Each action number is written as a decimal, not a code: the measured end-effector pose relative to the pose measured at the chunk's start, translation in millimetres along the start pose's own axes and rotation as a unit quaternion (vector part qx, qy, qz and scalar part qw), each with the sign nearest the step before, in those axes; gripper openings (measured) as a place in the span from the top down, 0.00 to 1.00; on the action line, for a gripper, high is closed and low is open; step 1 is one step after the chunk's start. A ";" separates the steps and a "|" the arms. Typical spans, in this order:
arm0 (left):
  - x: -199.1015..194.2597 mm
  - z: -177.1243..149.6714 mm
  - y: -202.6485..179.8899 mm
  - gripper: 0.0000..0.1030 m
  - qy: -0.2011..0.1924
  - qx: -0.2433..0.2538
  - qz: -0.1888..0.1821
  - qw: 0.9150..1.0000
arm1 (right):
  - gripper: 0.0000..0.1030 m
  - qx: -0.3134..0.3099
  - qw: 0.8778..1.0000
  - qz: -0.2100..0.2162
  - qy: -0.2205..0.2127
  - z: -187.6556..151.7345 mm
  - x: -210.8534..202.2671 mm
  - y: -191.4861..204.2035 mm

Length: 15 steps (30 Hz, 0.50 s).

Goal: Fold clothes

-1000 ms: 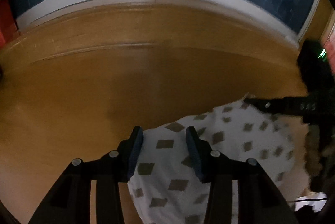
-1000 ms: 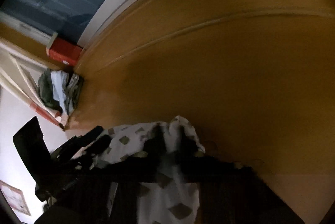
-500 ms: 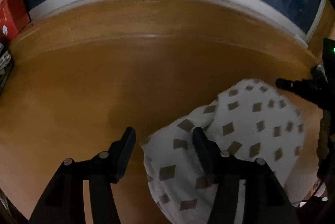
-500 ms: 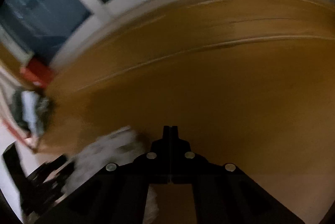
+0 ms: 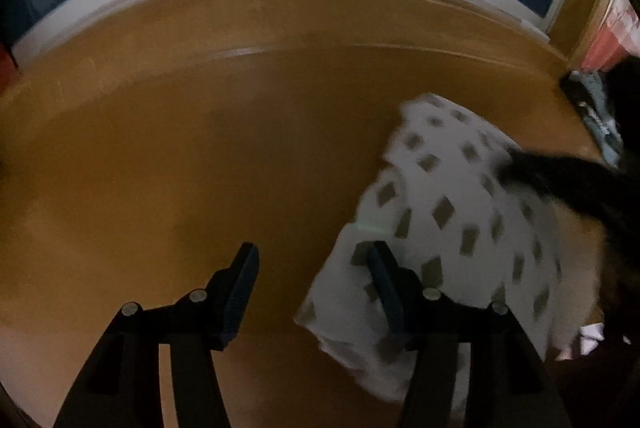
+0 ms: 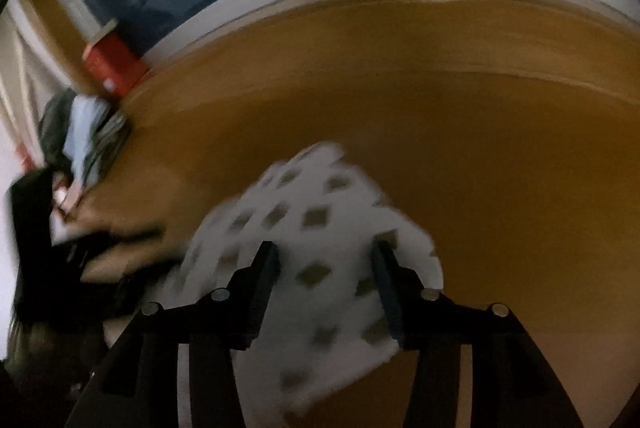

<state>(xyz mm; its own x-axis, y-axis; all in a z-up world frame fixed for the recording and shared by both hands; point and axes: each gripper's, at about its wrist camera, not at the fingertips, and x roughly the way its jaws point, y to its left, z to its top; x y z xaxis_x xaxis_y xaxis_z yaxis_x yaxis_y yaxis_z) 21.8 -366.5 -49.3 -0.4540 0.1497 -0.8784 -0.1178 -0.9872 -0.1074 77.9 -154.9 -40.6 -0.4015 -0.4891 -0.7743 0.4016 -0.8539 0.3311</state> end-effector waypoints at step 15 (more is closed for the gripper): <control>-12.5 49.7 -17.3 0.48 -0.007 0.148 -0.086 0.985 | 0.48 -0.121 0.992 -0.009 -0.026 -57.6 -72.0 77.0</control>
<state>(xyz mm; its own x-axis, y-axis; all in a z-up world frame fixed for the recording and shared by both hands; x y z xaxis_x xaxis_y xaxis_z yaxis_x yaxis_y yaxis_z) -14.4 -348.6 -13.3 -0.4174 0.3157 -0.8521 -0.4460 -0.8882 -0.1106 185.1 -175.2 9.6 -0.4505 -0.4876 -0.7478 0.5765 -0.7985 0.1734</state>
